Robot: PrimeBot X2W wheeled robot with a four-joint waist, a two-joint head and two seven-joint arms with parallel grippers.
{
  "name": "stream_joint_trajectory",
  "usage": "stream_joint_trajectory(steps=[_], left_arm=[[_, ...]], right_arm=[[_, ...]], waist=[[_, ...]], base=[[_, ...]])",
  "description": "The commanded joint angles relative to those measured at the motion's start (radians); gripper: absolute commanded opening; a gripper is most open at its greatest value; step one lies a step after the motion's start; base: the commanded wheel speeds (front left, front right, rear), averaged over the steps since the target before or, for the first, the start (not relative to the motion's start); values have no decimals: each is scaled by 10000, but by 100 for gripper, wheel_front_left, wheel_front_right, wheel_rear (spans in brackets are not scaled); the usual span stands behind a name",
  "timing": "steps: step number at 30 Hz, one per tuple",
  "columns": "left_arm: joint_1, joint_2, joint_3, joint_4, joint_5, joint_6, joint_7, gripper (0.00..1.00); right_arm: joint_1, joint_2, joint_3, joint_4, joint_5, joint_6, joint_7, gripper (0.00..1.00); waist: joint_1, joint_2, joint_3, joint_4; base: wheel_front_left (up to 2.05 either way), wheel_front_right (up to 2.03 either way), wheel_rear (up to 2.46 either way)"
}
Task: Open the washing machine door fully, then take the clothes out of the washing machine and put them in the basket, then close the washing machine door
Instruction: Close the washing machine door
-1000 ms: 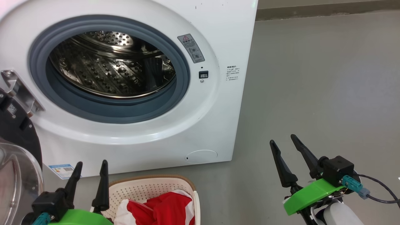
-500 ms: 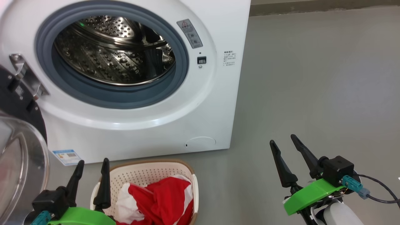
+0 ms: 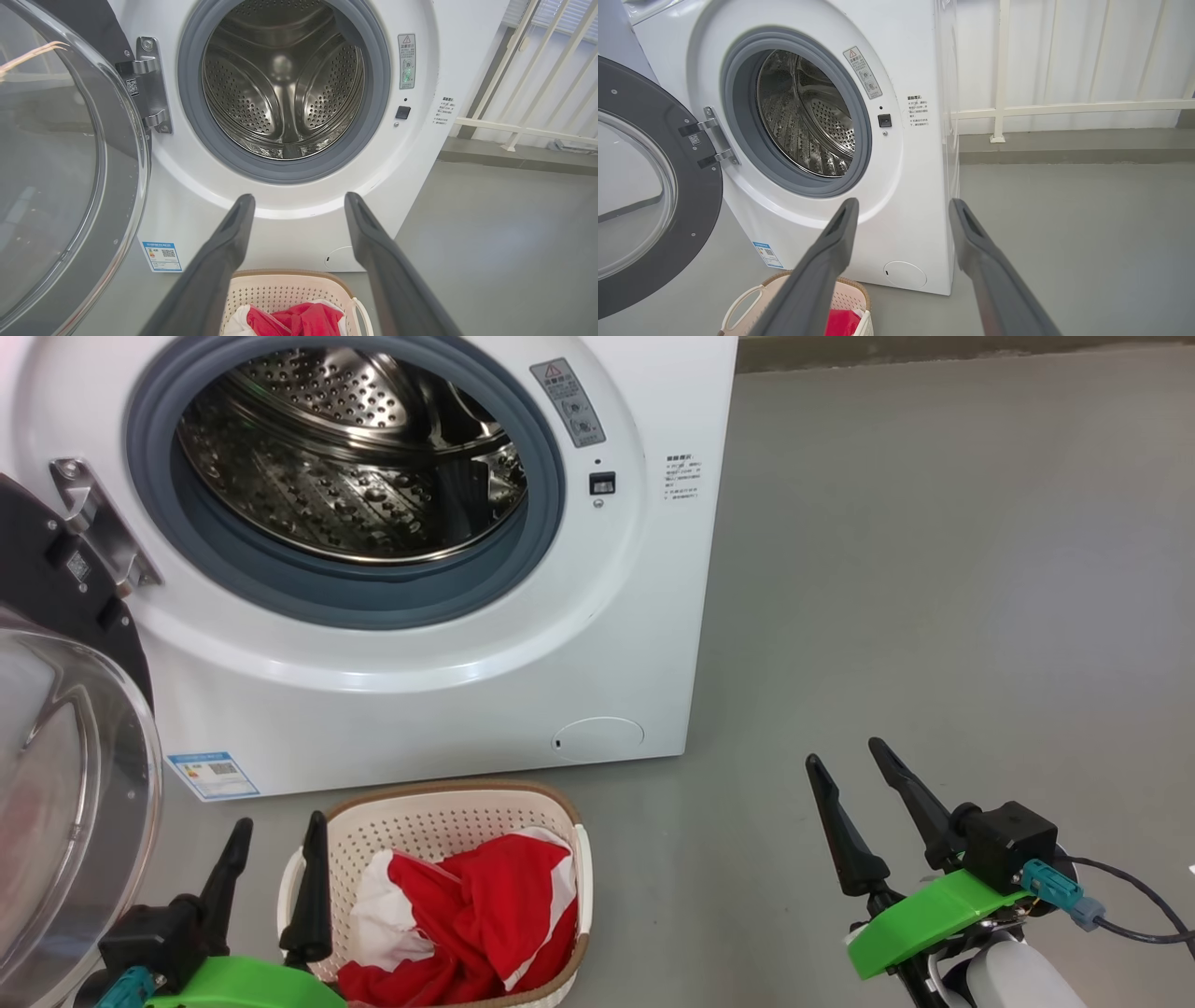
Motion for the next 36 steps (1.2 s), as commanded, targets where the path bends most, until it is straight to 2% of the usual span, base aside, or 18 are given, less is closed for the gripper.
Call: stream_joint_trajectory(steps=[1,7,15,26,36], left_arm=[[-391,235,377,-171,17,-13,-113,100],[-395,248,323,-100,33,1,-113,100],[-307,267,270,-4,65,166,-69,100],[-171,338,183,77,106,325,27,100],[9,335,127,-135,25,473,188,100]], right_arm=[[-229,-35,184,-216,-32,65,-65,100],[-216,-32,222,-194,-5,65,-65,100],[-203,-18,338,-166,31,65,-65,100],[-156,-36,572,-46,186,65,-65,100],[-133,-23,839,73,377,65,-65,100]], waist=[[0,-1,-11,12],[0,-1,-68,133],[0,-1,-204,710],[0,-1,-427,1847],[0,-1,-629,3157]], base=[[0,0,0],[0,0,0],[0,0,0],[0,0,0],[0,0,0]])
